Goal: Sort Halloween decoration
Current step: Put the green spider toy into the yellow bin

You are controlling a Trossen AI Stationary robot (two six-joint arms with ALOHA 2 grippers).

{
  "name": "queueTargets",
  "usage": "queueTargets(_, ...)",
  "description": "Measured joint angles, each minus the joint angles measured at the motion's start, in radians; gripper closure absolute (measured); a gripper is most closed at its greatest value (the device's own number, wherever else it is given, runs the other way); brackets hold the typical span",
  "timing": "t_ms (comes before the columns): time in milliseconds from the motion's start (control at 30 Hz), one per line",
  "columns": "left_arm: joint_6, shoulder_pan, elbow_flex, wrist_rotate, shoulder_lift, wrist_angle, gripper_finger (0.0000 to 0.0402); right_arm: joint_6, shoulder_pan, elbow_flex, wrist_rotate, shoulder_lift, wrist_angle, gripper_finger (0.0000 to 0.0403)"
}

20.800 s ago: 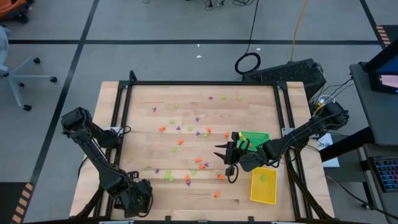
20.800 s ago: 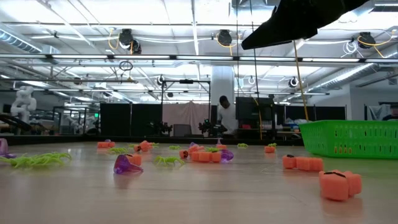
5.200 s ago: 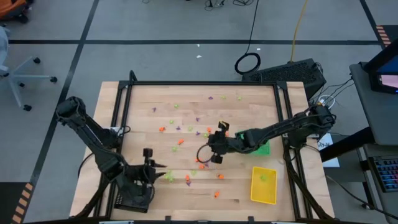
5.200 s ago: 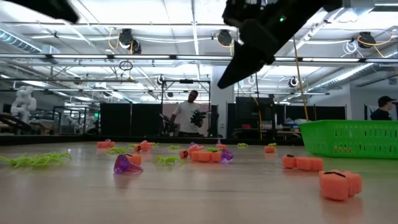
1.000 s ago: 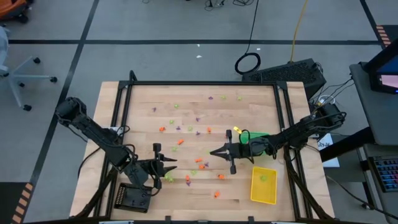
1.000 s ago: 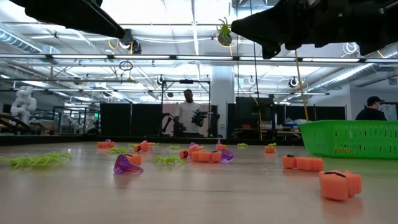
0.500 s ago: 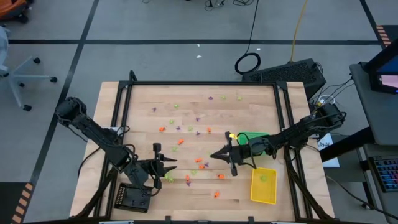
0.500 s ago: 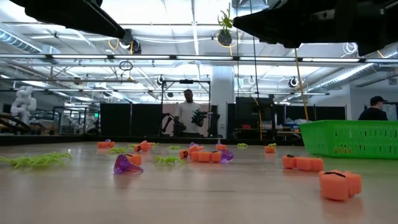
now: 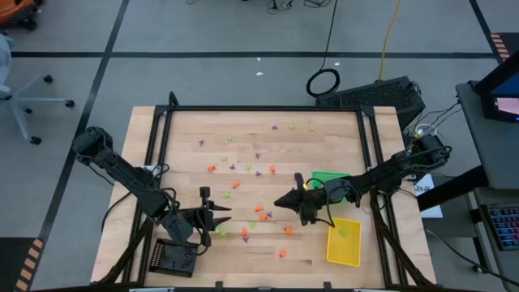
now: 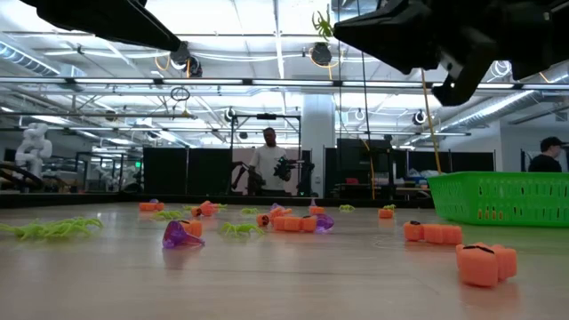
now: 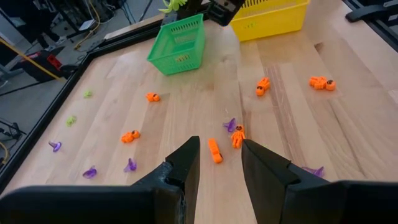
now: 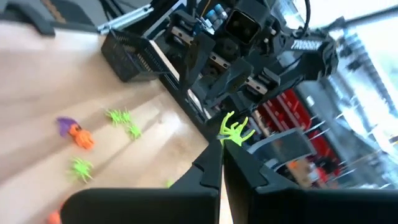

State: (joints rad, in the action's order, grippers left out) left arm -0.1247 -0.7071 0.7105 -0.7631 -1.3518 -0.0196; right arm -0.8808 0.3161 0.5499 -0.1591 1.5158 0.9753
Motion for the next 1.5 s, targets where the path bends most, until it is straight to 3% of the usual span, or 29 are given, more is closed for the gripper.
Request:
queueTargets(300,0.001,0.000,0.000,0.000,0.000,0.001,0.0285,-0.182,0.000,0.000,-0.004,0.000,0.023,0.0403)
queueTargets(800,0.001,0.000,0.000,0.000,0.000,0.001,0.0285,-0.179,0.000,0.000,-0.005,0.000,0.022,0.0403)
queueTargets(1200,0.001,0.000,0.000,0.000,0.000,0.002,0.0285,-0.041,0.000,0.000,-0.002,0.000,0.014,0.0403)
queueTargets(1500,0.000,0.000,0.000,0.000,0.000,-0.002,0.0285,0.188,0.000,0.000,-0.001,0.000,0.007,0.0403)
